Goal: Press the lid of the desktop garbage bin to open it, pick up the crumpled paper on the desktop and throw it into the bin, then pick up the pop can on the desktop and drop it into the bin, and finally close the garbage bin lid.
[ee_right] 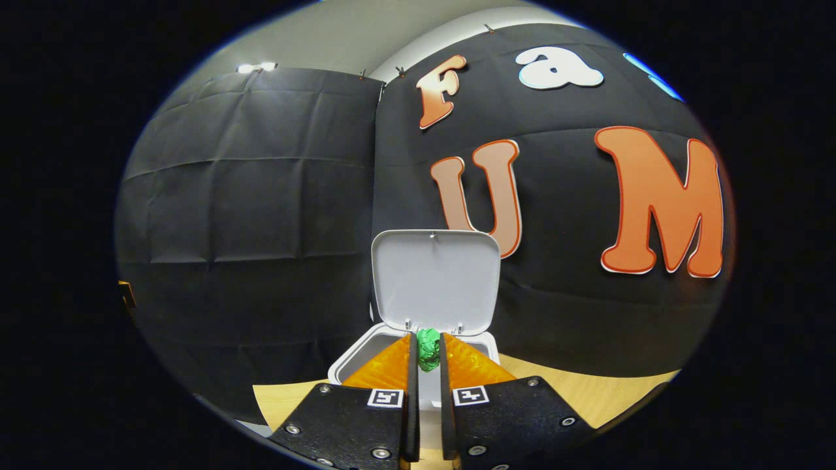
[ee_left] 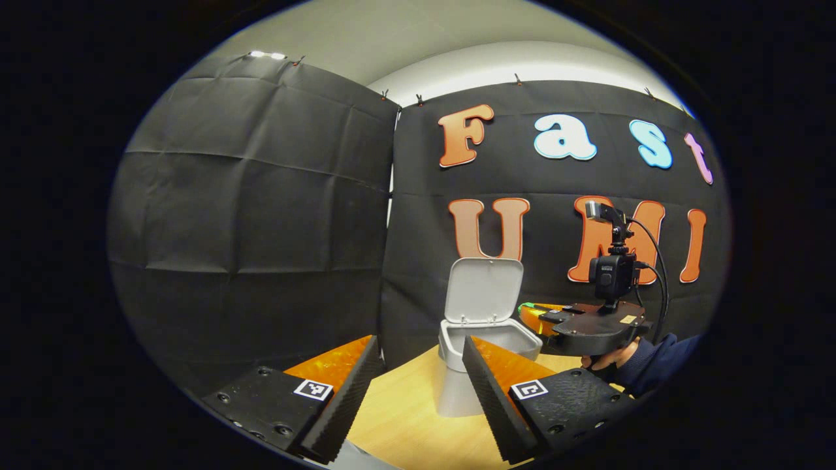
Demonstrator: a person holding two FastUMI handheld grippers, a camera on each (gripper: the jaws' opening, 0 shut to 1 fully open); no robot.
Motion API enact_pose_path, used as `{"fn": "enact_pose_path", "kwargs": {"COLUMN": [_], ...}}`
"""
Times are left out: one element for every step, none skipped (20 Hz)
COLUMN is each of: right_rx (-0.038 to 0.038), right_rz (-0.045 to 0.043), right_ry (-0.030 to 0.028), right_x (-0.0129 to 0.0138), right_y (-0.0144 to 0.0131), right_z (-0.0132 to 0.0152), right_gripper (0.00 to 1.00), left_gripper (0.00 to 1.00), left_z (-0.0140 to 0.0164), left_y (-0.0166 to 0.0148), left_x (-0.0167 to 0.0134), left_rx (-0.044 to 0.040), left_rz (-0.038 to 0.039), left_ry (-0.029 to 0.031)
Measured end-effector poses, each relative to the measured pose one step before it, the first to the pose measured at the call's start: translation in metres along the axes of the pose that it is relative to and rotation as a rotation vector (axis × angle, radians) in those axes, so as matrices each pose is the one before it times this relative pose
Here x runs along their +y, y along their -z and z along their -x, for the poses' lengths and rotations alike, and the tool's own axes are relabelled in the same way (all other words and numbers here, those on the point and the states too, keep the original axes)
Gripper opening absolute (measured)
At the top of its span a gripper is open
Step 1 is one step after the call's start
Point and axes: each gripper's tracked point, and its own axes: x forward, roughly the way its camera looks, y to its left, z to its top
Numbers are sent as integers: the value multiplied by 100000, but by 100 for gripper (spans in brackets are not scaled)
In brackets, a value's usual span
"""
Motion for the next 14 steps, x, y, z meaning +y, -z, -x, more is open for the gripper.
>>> {"fn": "enact_pose_path", "kwargs": {"right_rx": [774,896,551,557,534,488,579,622,578,-21,-861,-1614,-1561,-416], "right_rz": [208,-37,-191,-153,-332,61,176,307,476,197,524,925,705,421], "right_ry": [189,-6,212,507,94,444,106,-219,87,-587,-759,-119,-715,-116], "right_x": [192,68,95,-85,27,-118,-68,-55,-112,42,82,-81,-59,-53], "right_y": [461,327,245,282,394,278,402,271,300,24,-245,-493,-384,-120], "right_z": [-511,-739,-407,-654,-537,-393,-354,-137,-182,180,218,371,306,303], "right_gripper": [13,13,13,13,16,17,22,25,30,35,33,47,55,60], "left_gripper": [83,83,83,83,83,83,83,83,83,83,87,83,83,83], "left_z": [113,180,254,239,133,87,252,59,1,54,8,-55,-79,23], "left_y": [-80,-67,50,1,115,-7,154,-49,103,56,135,3,120,0], "left_x": [550,533,479,539,516,330,417,211,-64,-86,-361,-467,-546,-555], "left_rx": [-21,83,129,84,371,127,428,66,177,244,288,10,20,-10], "left_rz": [-509,-394,-410,-266,-240,-139,-112,-3,210,277,343,265,83,50], "left_ry": [-1659,-1303,-1569,-1275,-1444,-1123,-1058,-793,-283,-38,510,789,1122,1106]}}
